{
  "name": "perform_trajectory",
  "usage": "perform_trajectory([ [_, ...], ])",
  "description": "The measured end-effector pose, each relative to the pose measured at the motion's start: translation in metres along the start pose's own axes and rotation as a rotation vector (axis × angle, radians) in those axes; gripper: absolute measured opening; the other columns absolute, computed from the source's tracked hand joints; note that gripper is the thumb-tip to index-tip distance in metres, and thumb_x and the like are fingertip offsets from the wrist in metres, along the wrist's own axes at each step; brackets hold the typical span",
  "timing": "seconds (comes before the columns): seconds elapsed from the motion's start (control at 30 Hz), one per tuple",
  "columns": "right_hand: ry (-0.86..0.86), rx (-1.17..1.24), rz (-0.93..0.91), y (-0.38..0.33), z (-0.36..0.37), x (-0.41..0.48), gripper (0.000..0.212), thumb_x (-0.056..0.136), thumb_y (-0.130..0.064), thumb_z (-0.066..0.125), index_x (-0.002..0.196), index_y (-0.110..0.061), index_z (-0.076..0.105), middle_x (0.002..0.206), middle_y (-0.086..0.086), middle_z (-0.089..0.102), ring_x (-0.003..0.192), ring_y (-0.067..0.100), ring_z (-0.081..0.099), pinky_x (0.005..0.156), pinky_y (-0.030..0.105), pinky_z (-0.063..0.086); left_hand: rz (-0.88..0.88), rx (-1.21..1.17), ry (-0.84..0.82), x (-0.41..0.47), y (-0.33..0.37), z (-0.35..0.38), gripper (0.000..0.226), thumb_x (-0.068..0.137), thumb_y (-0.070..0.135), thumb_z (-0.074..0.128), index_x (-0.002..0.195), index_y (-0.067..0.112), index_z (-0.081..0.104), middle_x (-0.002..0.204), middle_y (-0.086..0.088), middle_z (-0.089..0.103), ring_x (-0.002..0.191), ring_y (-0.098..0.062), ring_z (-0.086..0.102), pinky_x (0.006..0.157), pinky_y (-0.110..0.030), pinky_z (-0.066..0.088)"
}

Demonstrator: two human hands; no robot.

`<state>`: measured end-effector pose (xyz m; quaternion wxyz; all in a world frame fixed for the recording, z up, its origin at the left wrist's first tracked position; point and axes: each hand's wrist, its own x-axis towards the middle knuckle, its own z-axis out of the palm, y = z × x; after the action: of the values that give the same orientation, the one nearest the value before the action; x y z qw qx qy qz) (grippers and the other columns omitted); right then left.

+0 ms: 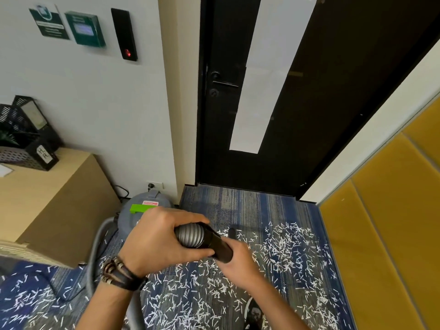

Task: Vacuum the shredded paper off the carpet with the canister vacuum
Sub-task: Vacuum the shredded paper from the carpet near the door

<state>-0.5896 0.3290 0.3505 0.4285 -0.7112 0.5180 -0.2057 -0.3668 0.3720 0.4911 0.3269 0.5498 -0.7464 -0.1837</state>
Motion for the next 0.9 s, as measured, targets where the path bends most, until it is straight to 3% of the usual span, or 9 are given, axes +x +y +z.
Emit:
perform_trajectory([
  [0.23, -0.039, -0.001, 0.015, 0.005, 0.011, -0.009, 0.012, 0.082, -0.023, 0.073, 0.094, -0.022, 0.071, 0.082, 0.004, 0.07, 0.074, 0.021, 0.064, 0.066, 0.039, 0.052, -0.011, -0.029, -0.033, -0.014, 0.002, -0.003, 0.051, 0.065, 0.064, 0.09, 0.108, 0.038, 0.08, 0.098, 0.03, 0.076, 0.09, 0.016, 0.068, 0.081, -0.016, 0.055],
  [0.43, -0.033, 0.02, -0.033, -0.013, 0.012, -0.007, 0.015, 0.084, -0.014, 0.074, 0.088, -0.028, 0.068, 0.075, -0.002, 0.067, 0.064, 0.004, 0.056, 0.058, 0.017, 0.04, -0.012, 0.015, 0.015, -0.019, 0.003, -0.017, 0.053, 0.065, 0.068, 0.086, 0.109, 0.041, 0.08, 0.098, 0.029, 0.076, 0.091, 0.013, 0.07, 0.081, -0.023, 0.059],
  [0.6, -0.04, 0.059, -0.024, -0.018, 0.018, -0.011, 0.029, 0.082, -0.015, 0.074, 0.078, -0.042, 0.063, 0.07, -0.011, 0.062, 0.062, 0.003, 0.053, 0.058, 0.021, 0.039, 0.007, 0.003, 0.01, -0.022, 0.007, -0.025, 0.053, 0.065, 0.068, 0.086, 0.109, 0.039, 0.08, 0.097, 0.027, 0.077, 0.089, 0.012, 0.07, 0.081, -0.019, 0.056],
  [0.77, -0.065, 0.089, -0.007, -0.015, 0.015, -0.024, 0.01, 0.08, -0.02, 0.072, 0.082, -0.028, 0.065, 0.072, 0.003, 0.063, 0.063, 0.004, 0.051, 0.059, 0.025, 0.039, 0.018, -0.014, -0.02, -0.028, 0.013, -0.02, 0.052, 0.063, 0.064, 0.09, 0.107, 0.037, 0.08, 0.096, 0.028, 0.076, 0.088, 0.015, 0.068, 0.079, -0.014, 0.054],
  [0.9, -0.074, 0.061, 0.015, -0.024, 0.014, -0.018, 0.022, 0.083, -0.012, 0.075, 0.088, -0.033, 0.069, 0.08, 0.001, 0.069, 0.067, 0.003, 0.058, 0.062, 0.023, 0.046, 0.017, 0.005, 0.011, -0.03, 0.011, -0.026, 0.052, 0.067, 0.067, 0.087, 0.11, 0.04, 0.079, 0.097, 0.027, 0.076, 0.087, 0.013, 0.07, 0.08, -0.015, 0.055],
])
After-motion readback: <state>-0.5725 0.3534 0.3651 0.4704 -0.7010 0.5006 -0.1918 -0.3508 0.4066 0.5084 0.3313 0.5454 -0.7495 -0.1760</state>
